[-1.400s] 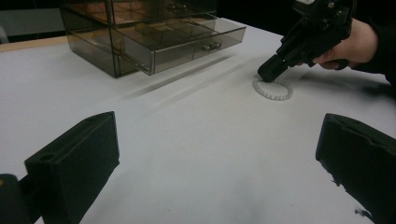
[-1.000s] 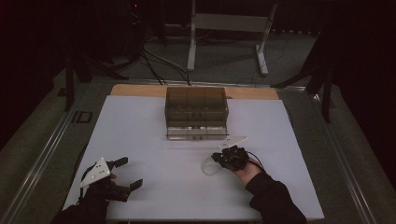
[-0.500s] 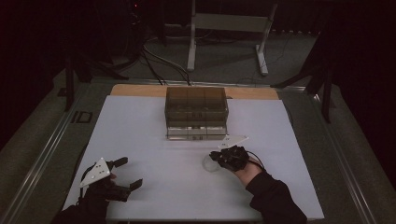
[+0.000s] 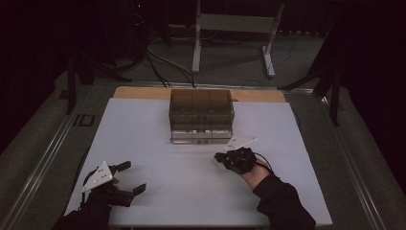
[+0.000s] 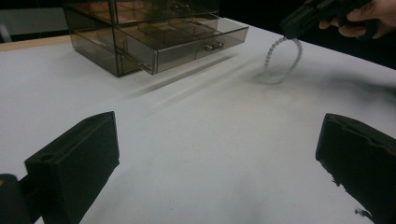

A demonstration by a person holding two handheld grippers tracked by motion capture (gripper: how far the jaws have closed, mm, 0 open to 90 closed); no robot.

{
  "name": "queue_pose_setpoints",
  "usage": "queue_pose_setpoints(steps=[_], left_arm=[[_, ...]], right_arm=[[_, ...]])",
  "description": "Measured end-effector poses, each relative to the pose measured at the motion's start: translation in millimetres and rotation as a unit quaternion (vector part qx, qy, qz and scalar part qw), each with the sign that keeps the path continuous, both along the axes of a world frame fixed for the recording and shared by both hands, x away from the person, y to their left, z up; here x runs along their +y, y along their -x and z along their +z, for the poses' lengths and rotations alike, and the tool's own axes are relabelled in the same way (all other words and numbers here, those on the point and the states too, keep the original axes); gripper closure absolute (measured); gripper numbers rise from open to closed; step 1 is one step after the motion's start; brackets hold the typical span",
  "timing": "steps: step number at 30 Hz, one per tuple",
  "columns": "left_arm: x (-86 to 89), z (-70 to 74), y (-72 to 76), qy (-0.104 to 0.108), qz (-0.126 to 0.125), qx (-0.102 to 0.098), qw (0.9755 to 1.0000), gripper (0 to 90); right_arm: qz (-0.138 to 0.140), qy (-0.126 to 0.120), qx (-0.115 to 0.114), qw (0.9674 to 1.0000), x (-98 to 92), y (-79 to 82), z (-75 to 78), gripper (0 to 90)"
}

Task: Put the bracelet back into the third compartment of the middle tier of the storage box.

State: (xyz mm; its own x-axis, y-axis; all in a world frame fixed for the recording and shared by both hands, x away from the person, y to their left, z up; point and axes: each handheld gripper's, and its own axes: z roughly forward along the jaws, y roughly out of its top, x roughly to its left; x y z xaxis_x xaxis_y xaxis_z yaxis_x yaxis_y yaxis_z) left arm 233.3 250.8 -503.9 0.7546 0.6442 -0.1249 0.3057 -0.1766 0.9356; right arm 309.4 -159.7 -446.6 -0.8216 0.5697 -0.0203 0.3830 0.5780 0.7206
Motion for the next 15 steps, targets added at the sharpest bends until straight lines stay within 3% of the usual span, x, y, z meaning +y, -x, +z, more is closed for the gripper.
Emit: queue_pose_setpoints(steps=[15], left_arm=[[0.2,0.1,-0.1,0.001,0.000,-0.001,1.0000,1.0]], right_arm=[[0.003,-0.008,-0.020,0.9998,2.0,-3.8,20.4,87.0]])
